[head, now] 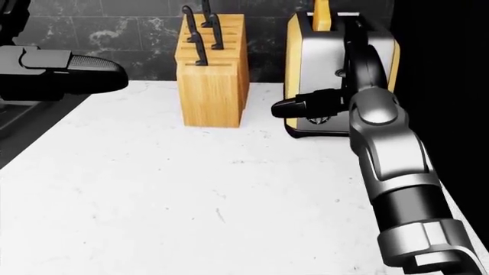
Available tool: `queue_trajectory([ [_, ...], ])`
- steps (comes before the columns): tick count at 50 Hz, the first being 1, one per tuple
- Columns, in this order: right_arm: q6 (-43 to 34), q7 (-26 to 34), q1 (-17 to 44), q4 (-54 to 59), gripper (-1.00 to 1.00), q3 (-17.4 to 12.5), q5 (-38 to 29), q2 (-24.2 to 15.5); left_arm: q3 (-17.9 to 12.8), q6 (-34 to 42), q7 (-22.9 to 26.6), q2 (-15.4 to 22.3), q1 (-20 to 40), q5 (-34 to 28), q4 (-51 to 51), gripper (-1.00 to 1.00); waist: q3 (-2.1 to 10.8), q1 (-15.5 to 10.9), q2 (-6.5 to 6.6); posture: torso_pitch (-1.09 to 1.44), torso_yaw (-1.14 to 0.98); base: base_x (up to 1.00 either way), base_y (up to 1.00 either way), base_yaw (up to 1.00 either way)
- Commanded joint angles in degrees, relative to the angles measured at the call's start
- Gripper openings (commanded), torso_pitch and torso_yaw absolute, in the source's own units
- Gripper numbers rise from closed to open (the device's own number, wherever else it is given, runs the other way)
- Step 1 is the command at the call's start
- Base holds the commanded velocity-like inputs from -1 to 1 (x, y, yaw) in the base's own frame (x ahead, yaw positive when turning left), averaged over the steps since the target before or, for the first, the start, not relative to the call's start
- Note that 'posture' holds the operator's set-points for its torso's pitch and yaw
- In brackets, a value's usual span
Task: Push down the lever of the toaster to turn it on.
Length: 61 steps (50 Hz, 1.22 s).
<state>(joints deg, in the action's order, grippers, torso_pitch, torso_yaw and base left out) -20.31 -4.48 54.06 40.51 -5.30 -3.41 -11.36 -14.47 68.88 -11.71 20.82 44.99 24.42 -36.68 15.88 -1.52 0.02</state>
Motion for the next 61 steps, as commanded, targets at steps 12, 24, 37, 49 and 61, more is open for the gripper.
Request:
queue_trajectory([
  [12, 0.64, -0.33, 0.14, 4.88, 1.00, -0.38, 0.58, -0.24, -0.39, -1.40, -0.38, 0.60, 2.04, 0.04, -0.38, 1.00, 0.00, 0.09, 0.38, -0.37, 0.00, 0.00, 0.00, 0.00],
  [24, 2.63, -0.59, 0.33, 8.03, 1.00, -0.42, 0.80, -0.34, -0.35, -1.92, -0.31, 0.58, 1.61, 0.01, -0.38, 1.00, -0.07, -0.06, 0.34, -0.37, 0.00, 0.00, 0.00, 0.00],
  [37, 5.94, -0.99, 0.43, 12.74, 1.00, -0.58, 1.16, -0.35, -0.34, -2.15, -0.30, 0.63, 1.57, 0.00, -0.16, 1.00, -0.06, -0.14, 0.37, -0.37, 0.00, 0.00, 0.00, 0.00],
  [49, 8.63, -1.35, -0.13, 16.08, 1.00, -0.65, 1.48, -0.18, -0.34, -1.71, -0.33, 0.60, 1.85, 0.05, -0.33, 1.00, -0.01, -0.29, 0.32, -0.37, 0.00, 0.00, 0.00, 0.00],
  [61, 11.08, -1.86, -0.13, 20.58, 1.00, -0.99, 1.94, -0.39, -0.26, -1.80, -0.32, 0.55, 1.81, -0.08, -0.29, 1.00, 0.07, -0.34, 0.23, -0.37, 0.00, 0.00, 0.00, 0.00],
])
